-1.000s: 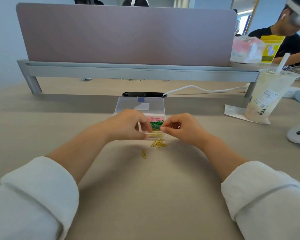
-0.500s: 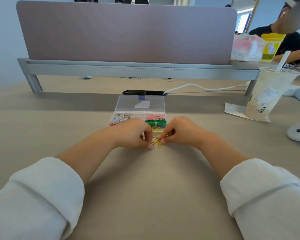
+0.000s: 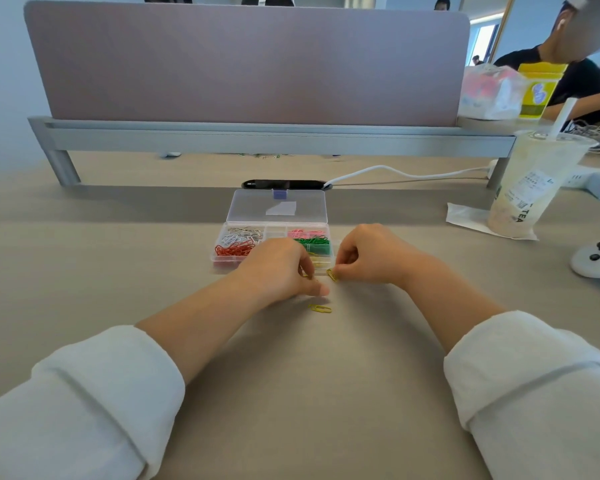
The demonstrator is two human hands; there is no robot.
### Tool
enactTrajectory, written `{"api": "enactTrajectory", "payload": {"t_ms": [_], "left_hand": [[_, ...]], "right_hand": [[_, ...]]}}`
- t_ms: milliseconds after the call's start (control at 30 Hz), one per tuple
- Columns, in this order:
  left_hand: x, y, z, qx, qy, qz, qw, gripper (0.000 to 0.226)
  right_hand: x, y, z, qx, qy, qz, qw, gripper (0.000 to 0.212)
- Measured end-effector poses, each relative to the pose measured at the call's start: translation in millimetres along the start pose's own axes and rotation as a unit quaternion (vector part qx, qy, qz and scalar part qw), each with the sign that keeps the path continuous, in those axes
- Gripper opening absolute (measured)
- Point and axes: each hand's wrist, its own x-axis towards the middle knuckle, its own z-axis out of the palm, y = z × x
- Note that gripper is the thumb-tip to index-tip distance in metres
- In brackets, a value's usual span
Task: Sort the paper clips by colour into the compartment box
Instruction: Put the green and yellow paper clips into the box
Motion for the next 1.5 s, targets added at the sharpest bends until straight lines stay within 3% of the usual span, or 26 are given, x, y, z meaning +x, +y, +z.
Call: {"api": "enactTrajectory", "payload": {"t_ms": [333,500,900,1167,1267,1367,1500], "left_hand": [[-0.3,-2.6,-3.1,0.072,0.021,0.041,0.996,0.02],[-1.6,-3.8,-4.8,0.066,0.018,0.031,0.997,0.027],[-6.5,-3.5,-13.3,0.016,-0.109,0.019,0.994,0.017],[-5.3,-7.5,-16.2,0.045,-0.134,0.059,0.988,0.012],[-4.9,-11.3,-21.7,-0.003,-0.144,0.079,0.986,0.009],[-8.5,-10.9,-26.0,-0.096,-0.185,0.11,0.972,0.018],[-10.1,-1.5,-18.4,-0.035,-0.186,0.129,0.973,0.027]], "right_hand": [[-1.5,-10.9,0.7,0.0,-0.03,-0.025,0.999,0.011],[-2.1,-12.9,4.1,-0.061,-0.018,-0.063,0.996,0.012],[-5.0,-11.0,7.0,-0.036,0.0,-0.075,0.996,0.01],[-4.5,-8.2,9.1,-0.019,0.005,-0.073,0.997,0.01],[-3.1,-7.0,11.3,-0.011,0.008,-0.067,0.998,0.009],[-2.1,-6.2,12.3,-0.003,0.011,-0.066,0.998,0.008],[-1.0,-5.7,12.5,-0.002,0.01,-0.066,0.998,0.008]]}}
